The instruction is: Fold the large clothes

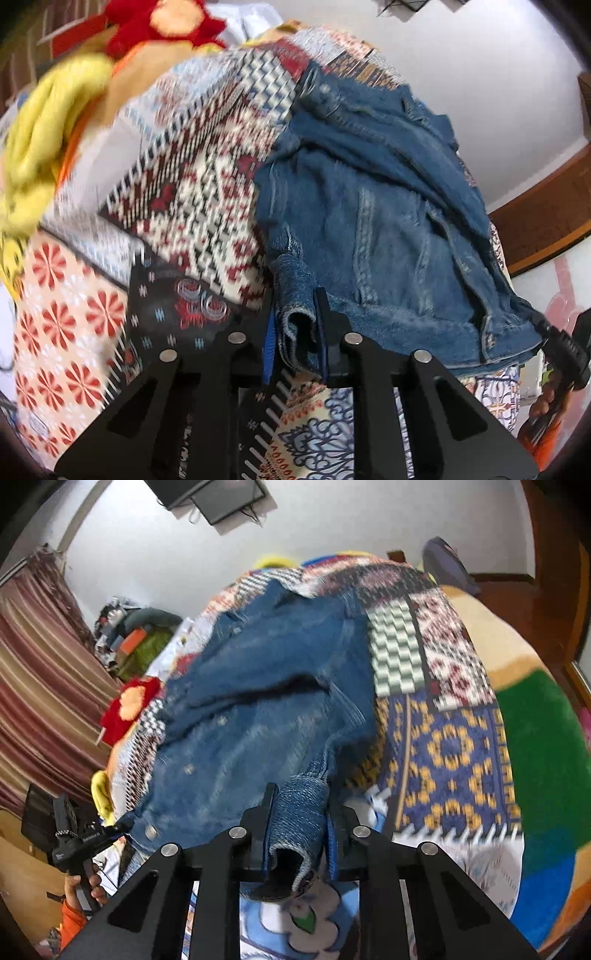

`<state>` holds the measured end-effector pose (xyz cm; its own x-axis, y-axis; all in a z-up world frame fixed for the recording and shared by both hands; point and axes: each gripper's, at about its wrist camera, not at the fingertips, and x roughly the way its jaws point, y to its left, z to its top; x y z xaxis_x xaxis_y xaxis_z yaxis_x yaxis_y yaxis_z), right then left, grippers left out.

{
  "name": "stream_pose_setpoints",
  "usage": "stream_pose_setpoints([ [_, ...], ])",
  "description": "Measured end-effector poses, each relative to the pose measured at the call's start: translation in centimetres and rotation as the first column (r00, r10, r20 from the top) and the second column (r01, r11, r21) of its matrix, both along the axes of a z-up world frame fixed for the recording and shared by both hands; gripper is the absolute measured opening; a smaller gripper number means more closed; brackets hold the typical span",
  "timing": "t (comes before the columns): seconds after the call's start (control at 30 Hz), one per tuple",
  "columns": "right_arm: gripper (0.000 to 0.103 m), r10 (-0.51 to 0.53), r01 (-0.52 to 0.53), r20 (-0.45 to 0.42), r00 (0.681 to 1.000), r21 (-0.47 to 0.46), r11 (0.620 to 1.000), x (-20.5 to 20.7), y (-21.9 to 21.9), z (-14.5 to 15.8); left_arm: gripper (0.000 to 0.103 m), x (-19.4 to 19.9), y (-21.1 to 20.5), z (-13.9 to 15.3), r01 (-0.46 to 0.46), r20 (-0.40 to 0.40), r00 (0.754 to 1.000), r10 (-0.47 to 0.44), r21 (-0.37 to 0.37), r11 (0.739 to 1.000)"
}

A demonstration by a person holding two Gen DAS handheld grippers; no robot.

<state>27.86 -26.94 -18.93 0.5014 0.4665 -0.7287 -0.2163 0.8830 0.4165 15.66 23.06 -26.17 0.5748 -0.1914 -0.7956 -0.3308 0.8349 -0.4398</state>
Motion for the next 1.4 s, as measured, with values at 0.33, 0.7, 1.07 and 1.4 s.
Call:
stream_pose_setpoints([
  [0.33, 0.014, 0.078, -0.071, 0.146, 0.986, -0.054, 0.996, 3.9, 3.3, 5.0, 0.013, 4.7, -0.4, 8.1, 0.054, 0.168, 0.981, -0.094, 0.229, 0.972],
  [0.7, 0.014, 0.052, -0.050, 0.212, 0.976, -0.012, 0.999, 13.7, 4.2, 9.7, 0.005, 13.7, 1.1, 13.2, -0.004, 0.283, 0.952, -0.118, 0.395, 0.919],
  [1.07, 0.014, 0.079, -0.052, 0.192, 0.978, -0.141, 0.989, 24.6, 9.4, 7.6, 0.000, 23.6, 5.1, 11.0, 0.020, 0.207, 0.973, -0.103, 0.366, 0.931],
  [1.4, 0.014, -0.023, 0.017, -0.040, 0.999, -0.151, 0.988, 33.6, 8.2, -2.1, 0.051, 25.0, 4.4, 4.3, 0.124, 0.036, 0.989, -0.145, 0.343, 0.931],
])
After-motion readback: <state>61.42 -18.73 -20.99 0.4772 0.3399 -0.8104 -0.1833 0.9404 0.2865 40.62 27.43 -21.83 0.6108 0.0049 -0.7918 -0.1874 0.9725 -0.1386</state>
